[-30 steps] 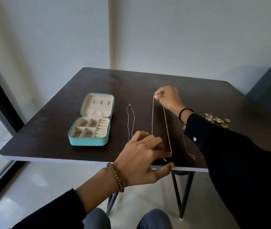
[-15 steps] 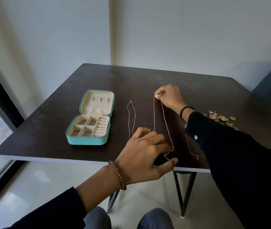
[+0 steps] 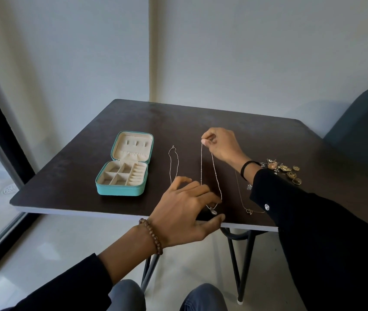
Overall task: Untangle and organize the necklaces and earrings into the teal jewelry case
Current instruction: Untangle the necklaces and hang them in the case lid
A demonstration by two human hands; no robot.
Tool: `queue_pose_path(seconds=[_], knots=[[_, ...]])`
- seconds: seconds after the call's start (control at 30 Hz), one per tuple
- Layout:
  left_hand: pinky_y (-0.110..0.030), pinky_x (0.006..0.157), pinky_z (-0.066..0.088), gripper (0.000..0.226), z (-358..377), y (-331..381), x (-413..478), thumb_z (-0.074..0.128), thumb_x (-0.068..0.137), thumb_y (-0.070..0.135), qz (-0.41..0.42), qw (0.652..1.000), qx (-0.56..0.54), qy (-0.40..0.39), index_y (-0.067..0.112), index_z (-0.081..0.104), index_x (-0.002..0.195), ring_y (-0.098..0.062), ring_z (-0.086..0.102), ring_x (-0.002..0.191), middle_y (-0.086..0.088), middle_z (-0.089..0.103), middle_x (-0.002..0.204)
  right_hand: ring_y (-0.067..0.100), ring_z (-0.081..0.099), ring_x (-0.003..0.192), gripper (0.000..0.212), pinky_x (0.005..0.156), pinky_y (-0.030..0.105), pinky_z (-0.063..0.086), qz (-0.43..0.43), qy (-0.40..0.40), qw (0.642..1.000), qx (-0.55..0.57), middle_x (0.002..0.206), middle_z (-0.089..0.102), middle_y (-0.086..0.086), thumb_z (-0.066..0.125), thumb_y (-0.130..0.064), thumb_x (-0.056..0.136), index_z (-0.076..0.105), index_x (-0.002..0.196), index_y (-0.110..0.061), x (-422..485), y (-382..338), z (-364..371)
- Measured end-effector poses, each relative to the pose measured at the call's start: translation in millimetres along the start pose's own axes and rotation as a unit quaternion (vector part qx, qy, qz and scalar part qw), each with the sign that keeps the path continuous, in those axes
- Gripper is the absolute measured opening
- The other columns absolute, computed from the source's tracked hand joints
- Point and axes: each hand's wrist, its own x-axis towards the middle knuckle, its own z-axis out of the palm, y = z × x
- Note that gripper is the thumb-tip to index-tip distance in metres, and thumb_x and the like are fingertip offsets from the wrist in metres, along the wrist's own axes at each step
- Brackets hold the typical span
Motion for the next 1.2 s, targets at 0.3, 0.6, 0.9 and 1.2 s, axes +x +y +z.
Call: queue_pose_path(seconds=[0.3, 0.6, 0.9, 1.2], knots=[[-0.028, 0.091, 0.044, 0.038, -22, -19, -21, 0.046, 0.092, 0.054, -0.086, 0.995, 0.024, 0.034, 0.029, 0.070, 0.107, -0.004, 0.057, 0.090, 0.015, 0.065, 0.096, 0.011, 0.066, 0.087, 0.005, 0.088, 0.032, 0.058, -0.033, -0.055, 0.998, 0.024, 0.093, 0.071, -0.004, 0.072, -0.018, 0.094, 0.075, 0.098, -0.017, -30, -39, 3], [-0.023, 0.089, 0.042, 0.039, -26, -45, -20, 0.040, 0.103, 0.042, -0.117, 0.992, 0.036, -0.027, 0.018, 0.067, 0.119, -0.012, 0.054, 0.105, 0.004, 0.065, 0.114, 0.021, 0.066, 0.104, 0.023, 0.095, 0.041, 0.054, 0.007, -0.110, 0.994, -0.015, 0.109, 0.071, 0.000, 0.067, -0.029, 0.095, 0.070, 0.116, -0.018, -6, -70, 36], [-0.034, 0.111, 0.028, 0.048, -21, -48, -10, 0.030, 0.104, 0.048, -0.101, 0.982, 0.140, -0.074, 0.022, 0.068, 0.116, -0.014, 0.051, 0.118, 0.005, 0.065, 0.117, 0.027, 0.069, 0.102, 0.010, 0.085, 0.039, 0.058, 0.046, -0.082, 0.993, -0.065, 0.104, 0.076, 0.001, 0.071, -0.019, 0.090, 0.080, 0.087, -0.020, 6, -75, 54], [-0.034, 0.110, 0.027, 0.042, -20, -50, -9, 0.034, 0.104, 0.044, -0.109, 0.981, 0.139, -0.078, 0.021, 0.068, 0.115, -0.014, 0.051, 0.119, 0.004, 0.064, 0.116, 0.035, 0.049, 0.106, 0.008, 0.075, 0.040, 0.042, -0.017, -0.179, 0.966, -0.184, 0.107, 0.055, 0.010, 0.056, -0.009, 0.095, 0.057, 0.088, -0.014, -2, -88, 44]])
